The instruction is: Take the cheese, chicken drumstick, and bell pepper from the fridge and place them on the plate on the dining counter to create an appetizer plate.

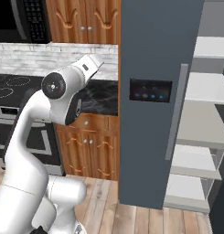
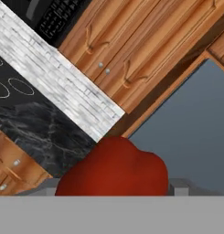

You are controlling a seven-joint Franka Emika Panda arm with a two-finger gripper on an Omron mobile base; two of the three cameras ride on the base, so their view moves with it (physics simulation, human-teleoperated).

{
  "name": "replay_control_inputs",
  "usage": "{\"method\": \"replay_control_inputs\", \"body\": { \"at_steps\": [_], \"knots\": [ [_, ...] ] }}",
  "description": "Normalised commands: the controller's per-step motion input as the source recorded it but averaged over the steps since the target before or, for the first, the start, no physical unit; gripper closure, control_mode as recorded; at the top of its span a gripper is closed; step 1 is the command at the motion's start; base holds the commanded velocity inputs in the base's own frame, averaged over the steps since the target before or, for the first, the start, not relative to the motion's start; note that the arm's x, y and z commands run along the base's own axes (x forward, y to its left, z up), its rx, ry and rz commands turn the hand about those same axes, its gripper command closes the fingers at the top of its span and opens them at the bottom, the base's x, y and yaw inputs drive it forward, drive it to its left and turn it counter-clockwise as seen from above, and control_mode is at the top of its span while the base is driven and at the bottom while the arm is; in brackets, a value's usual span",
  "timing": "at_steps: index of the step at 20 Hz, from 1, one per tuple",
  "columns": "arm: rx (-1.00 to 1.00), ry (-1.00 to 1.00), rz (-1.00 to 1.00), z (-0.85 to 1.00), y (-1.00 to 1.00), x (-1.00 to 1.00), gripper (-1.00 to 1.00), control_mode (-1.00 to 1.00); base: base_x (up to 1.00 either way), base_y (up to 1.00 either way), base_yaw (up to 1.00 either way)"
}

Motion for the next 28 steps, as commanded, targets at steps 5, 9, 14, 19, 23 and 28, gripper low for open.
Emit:
{"method": "replay_control_inputs", "body": {
  "at_steps": [5,9,14,19,23,28],
  "knots": [
    [0.00,0.00,0.00,0.00,0.00,0.00,1.00,1.00,-0.75,1.00,-0.23],
    [0.00,0.00,0.00,0.00,0.00,0.00,1.00,1.00,-0.53,1.00,-0.28],
    [0.00,0.00,0.00,0.00,0.00,0.00,1.00,1.00,-0.47,1.00,-0.28],
    [0.00,0.00,0.00,0.00,0.00,0.00,1.00,1.00,-0.40,1.00,-0.08],
    [0.00,0.00,0.00,0.00,0.00,0.00,1.00,1.00,-0.28,1.00,0.38],
    [0.00,0.00,0.00,0.00,0.00,0.00,1.00,1.00,-0.20,0.90,0.53]
  ]
}}
